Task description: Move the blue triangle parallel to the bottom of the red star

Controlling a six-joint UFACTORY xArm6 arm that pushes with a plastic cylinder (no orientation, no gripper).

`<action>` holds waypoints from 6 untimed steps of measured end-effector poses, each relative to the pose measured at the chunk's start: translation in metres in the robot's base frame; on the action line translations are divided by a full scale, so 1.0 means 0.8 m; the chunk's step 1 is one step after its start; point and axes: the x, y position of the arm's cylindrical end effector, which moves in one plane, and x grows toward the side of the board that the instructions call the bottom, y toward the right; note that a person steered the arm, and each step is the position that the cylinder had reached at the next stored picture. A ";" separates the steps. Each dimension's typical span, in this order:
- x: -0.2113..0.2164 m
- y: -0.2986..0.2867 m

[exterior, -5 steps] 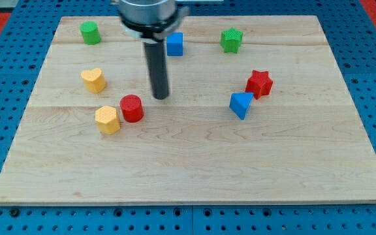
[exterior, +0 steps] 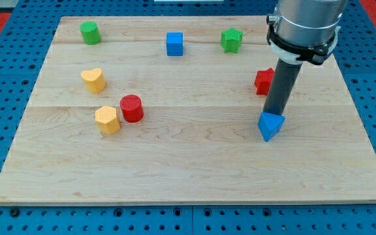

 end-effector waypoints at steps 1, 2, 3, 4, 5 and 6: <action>-0.004 -0.004; -0.031 -0.082; -0.081 -0.145; -0.144 -0.097; -0.183 -0.020; -0.231 0.003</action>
